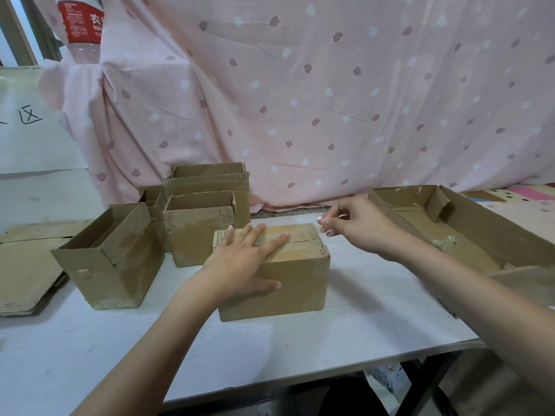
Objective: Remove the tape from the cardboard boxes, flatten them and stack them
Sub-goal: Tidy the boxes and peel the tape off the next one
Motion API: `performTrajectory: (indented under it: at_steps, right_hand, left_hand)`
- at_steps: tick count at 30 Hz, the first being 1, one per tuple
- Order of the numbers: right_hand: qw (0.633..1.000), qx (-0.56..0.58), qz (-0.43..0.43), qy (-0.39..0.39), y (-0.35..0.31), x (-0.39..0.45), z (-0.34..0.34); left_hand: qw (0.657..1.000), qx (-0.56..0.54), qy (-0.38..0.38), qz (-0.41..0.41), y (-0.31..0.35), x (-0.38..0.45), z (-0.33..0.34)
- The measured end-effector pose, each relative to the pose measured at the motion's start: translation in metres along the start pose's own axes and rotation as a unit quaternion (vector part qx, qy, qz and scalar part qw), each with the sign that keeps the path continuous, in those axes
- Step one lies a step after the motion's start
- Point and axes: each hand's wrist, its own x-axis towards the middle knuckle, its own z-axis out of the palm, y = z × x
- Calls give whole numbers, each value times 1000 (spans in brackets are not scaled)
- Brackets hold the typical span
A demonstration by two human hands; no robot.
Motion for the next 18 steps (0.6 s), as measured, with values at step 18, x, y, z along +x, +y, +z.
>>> performTrajectory:
  at_steps: [18]
  right_hand:
    - [997,67,45,-10,-39,40,-2]
  left_hand:
    - [1000,10,0,27,4,-6,-6]
